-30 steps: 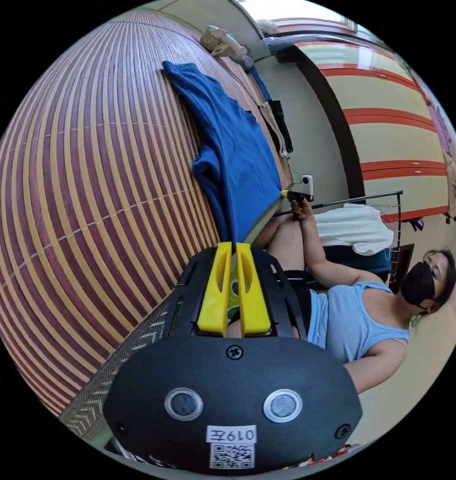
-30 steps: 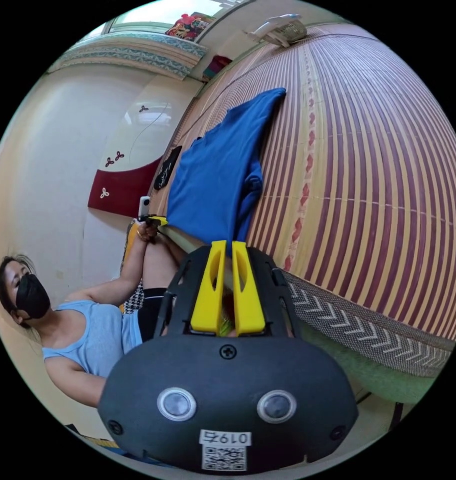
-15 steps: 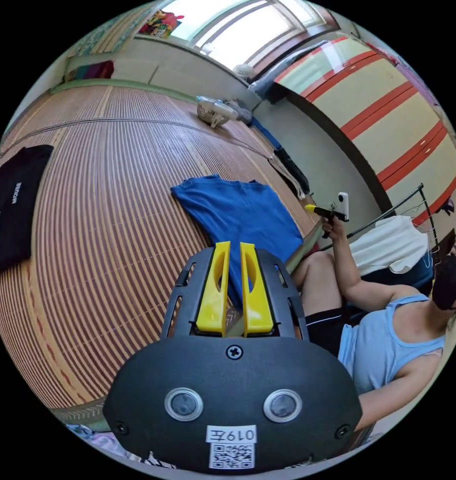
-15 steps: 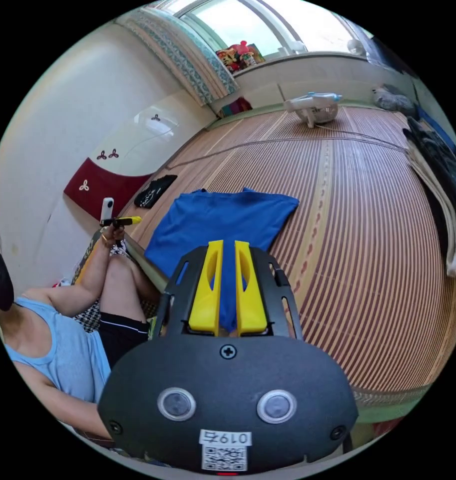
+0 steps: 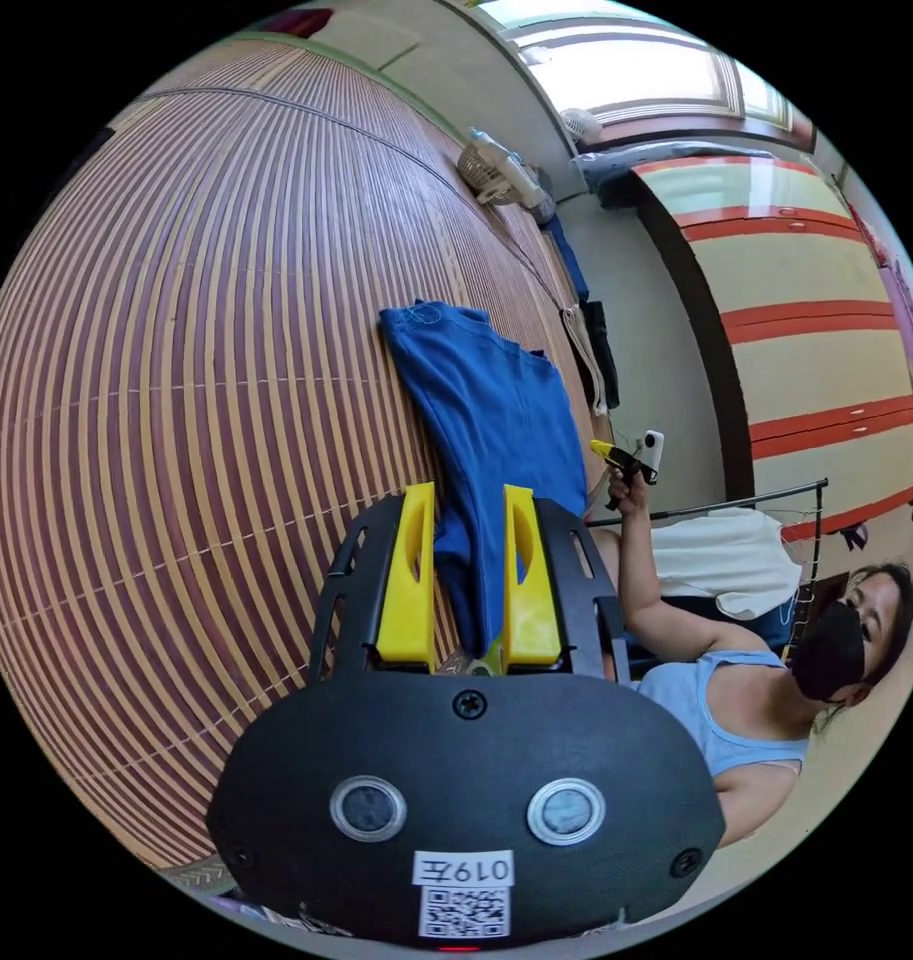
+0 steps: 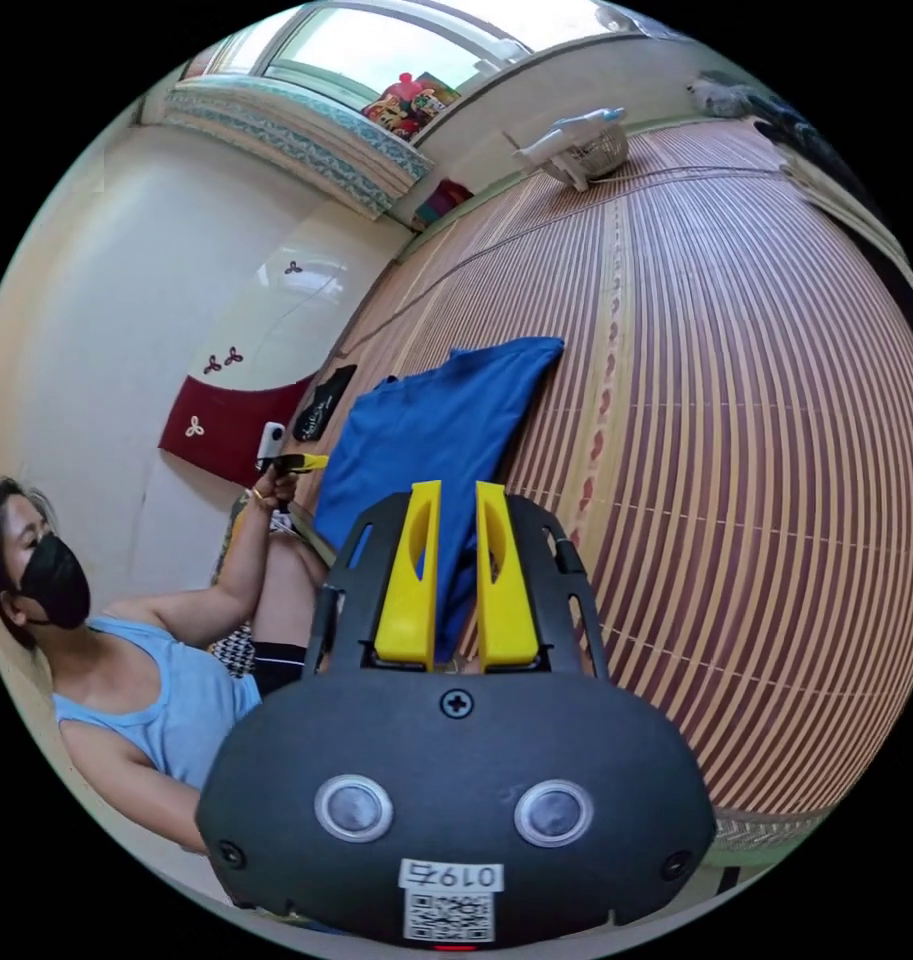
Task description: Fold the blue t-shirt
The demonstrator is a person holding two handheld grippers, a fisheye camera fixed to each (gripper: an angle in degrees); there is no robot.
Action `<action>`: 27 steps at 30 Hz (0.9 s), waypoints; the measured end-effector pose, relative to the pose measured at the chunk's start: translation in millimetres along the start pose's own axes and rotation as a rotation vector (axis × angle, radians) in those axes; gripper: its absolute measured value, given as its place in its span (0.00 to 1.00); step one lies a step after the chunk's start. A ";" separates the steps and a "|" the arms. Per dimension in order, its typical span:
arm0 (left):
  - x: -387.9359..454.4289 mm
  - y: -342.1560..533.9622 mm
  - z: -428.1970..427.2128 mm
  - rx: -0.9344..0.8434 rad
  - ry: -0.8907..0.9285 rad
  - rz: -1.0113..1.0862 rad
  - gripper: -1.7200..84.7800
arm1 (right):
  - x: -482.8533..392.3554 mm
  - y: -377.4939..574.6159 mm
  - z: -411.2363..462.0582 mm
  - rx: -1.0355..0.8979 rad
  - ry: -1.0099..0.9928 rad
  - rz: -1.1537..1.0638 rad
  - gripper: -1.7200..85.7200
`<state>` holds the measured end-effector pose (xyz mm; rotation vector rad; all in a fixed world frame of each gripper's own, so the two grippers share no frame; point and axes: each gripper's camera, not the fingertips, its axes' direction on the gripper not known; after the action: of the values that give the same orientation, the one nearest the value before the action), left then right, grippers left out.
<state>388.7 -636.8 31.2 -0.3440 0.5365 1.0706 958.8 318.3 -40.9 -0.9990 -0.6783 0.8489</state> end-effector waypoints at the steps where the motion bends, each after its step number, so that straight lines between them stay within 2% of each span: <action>1: -2.7 -1.9 2.4 -0.001 0.008 -0.003 0.12 | 3.8 -2.8 -1.2 -0.003 -0.001 0.008 0.09; 7: -3.6 -12.9 13.4 -0.034 0.011 0.011 0.09 | 10.9 -17.5 9.6 -0.082 -0.015 0.014 0.09; 11: -4.2 -12.8 4.2 0.006 0.002 0.015 0.06 | 10.9 -25.9 21.8 -0.139 0.035 0.011 0.04; 17: -10.0 -11.0 -1.8 0.020 -0.010 0.009 0.05 | 15.3 -31.8 15.3 -0.109 0.006 0.014 0.01; 23: -18.1 -11.7 -3.3 0.021 0.005 -0.003 0.04 | 23.3 -32.3 4.1 -0.080 -0.010 0.023 0.02; 27: -20.7 -12.3 -4.2 0.026 0.010 -0.009 0.04 | 31.8 -33.0 -4.0 -0.039 -0.064 0.046 0.08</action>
<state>390.9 -659.6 39.7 -0.3289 0.5563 1.0531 987.8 334.3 -9.1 -1.0290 -0.7307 0.9141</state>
